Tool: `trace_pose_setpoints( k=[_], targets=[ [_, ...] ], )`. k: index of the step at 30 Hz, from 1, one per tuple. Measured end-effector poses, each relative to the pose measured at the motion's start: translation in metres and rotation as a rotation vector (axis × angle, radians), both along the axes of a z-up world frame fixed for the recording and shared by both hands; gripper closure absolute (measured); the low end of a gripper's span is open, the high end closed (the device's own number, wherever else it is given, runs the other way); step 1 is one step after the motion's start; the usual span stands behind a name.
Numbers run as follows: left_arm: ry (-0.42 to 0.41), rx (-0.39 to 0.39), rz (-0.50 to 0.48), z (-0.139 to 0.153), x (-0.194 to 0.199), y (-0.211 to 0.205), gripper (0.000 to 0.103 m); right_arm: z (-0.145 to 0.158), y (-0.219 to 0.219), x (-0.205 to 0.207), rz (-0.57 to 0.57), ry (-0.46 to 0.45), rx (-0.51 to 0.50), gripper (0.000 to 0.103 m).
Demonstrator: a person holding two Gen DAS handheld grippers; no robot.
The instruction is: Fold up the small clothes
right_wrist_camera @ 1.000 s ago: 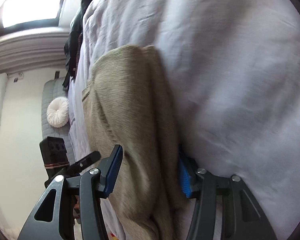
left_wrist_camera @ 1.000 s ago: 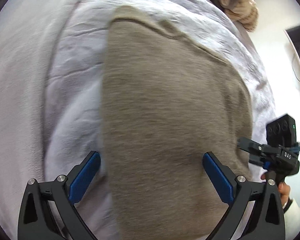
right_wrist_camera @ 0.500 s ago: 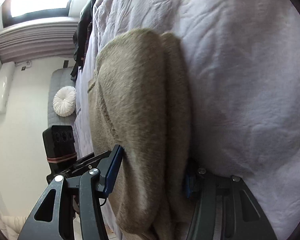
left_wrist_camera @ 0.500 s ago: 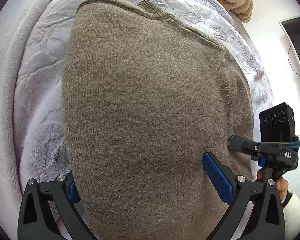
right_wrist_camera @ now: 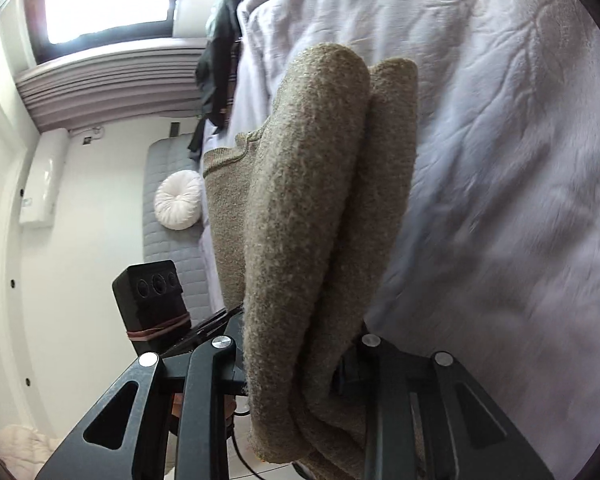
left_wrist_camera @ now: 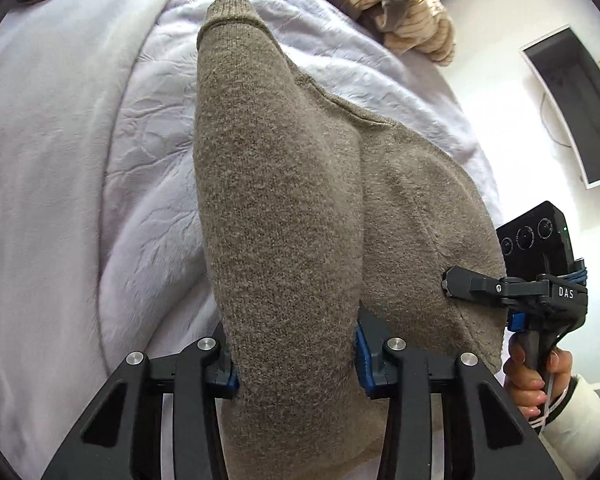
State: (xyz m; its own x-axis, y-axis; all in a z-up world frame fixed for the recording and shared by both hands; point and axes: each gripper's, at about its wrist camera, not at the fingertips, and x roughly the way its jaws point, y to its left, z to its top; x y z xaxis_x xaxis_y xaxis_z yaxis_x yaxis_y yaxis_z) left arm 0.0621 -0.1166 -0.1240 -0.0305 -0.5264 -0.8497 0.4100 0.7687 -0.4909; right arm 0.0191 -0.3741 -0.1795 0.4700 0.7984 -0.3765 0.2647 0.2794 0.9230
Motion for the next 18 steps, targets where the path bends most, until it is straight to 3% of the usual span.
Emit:
trace_pose_setpoints(
  k=[10, 18],
  targets=[
    [0.001, -0.032, -0.01, 0.03, -0.047, 0.076, 0.059, 0.04, 0.079, -0.038, 0.01, -0.005, -0.036, 0.073],
    [0.025, 0.014, -0.019, 0.033, -0.089, 0.169, 0.059, 0.038, 0.17, -0.068, 0.026, 0.025, -0.004, 0.073]
  ],
)
